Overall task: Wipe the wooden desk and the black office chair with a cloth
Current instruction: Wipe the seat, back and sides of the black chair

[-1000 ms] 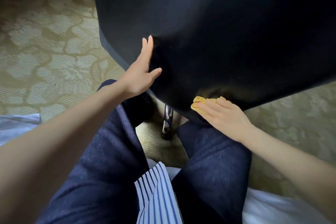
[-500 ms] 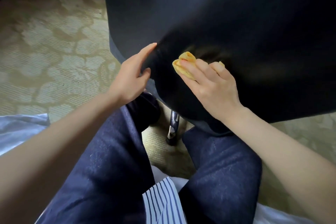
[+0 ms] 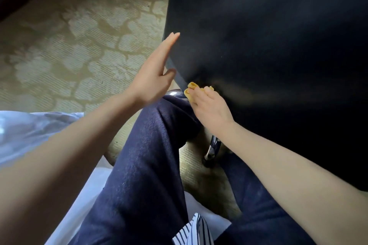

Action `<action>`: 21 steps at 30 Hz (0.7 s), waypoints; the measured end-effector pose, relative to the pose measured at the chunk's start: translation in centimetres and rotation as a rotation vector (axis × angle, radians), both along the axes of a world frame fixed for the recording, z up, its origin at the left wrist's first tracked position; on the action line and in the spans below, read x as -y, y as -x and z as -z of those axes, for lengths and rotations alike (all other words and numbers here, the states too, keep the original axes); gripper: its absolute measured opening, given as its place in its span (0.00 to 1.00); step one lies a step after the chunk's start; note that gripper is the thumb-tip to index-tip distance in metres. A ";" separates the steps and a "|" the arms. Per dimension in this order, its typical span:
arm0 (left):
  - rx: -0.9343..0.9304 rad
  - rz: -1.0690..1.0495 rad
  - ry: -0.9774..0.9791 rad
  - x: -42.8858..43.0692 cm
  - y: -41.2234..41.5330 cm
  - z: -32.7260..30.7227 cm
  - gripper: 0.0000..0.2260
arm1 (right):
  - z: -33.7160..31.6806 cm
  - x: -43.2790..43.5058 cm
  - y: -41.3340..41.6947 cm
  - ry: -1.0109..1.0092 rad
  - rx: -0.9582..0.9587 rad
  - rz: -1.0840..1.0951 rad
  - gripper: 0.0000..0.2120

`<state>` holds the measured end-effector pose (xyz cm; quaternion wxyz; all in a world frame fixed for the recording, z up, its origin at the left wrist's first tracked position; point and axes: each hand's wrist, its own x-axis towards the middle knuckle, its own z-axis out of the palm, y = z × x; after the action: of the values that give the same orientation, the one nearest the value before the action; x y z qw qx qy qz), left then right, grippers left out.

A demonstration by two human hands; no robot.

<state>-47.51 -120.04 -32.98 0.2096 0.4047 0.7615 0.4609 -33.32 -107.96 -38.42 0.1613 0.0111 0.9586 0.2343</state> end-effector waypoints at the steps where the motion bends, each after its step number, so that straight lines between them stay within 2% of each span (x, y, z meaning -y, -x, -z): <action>1: -0.003 0.006 0.012 -0.3 0.5 -0.2 0.32 | 0.5 -0.1 -0.8 0.002 0.013 -0.029 0.27; 4: 0.022 -0.005 0.038 -1.5 1.9 -1.0 0.34 | 1.0 -0.6 -3.9 -0.010 0.066 -0.138 0.28; 8: 0.138 -0.022 0.063 -3.0 3.4 -1.6 0.38 | -0.9 -1.7 -8.4 -0.080 0.163 -0.322 0.19; 12: 0.280 -0.049 -0.007 -3.9 4.4 -2.4 0.39 | -4.0 -2.9 -11.2 -0.100 0.021 -0.377 0.19; 14: 0.353 -0.045 -0.068 -4.4 4.5 -2.7 0.40 | -6.1 -2.9 -11.1 -0.157 -0.082 -0.373 0.23; 17: 0.427 -0.028 -0.139 -4.8 4.6 -2.9 0.40 | -9.2 -2.6 -9.3 -0.243 -0.187 -0.359 0.26; 21: 0.502 -0.110 -0.219 -4.7 5.5 -2.7 0.35 | -12.3 -2.0 -5.1 -0.227 -0.336 -0.306 0.23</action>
<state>-53.04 -115.39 -30.28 0.3215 0.2559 0.6524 0.6368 -28.24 -105.94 -26.11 -0.0397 -0.0774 0.9301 0.3570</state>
